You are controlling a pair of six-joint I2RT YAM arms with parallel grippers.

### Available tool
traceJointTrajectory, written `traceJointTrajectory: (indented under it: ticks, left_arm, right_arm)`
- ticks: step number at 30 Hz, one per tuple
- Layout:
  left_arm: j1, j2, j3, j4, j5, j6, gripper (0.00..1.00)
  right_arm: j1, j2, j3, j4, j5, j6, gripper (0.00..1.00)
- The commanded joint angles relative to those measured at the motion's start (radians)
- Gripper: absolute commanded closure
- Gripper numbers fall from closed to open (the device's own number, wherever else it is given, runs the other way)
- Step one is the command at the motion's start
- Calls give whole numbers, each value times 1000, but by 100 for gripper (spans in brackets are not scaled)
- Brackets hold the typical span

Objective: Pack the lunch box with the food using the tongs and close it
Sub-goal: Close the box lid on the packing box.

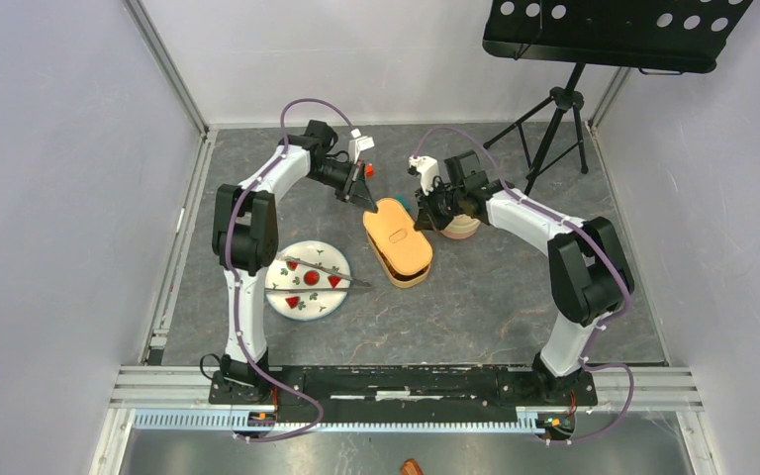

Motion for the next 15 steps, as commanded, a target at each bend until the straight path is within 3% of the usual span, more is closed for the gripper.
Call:
traceJointTrajectory:
  ticks: [1,4,6,9,15]
  left_arm:
    - [-3,-5,45,-6,21,-20,91]
    - [1,-28,42,4,-35,-28,58]
    - [8,-65,12,60,-69,-58,46]
    - [15,-131,-58,144,-123,-83,37]
    - [15,-193,-154,223,-220,-61,36]
  right_arm:
    - [4,-13,2,12,32,6,100]
    - [4,-19,5,-15,38,33,100]
    - [3,-14,12,-43,37,60,100]
    - [2,0,25,-80,32,96,100]
    - [0,22,52,-107,89,159,100]
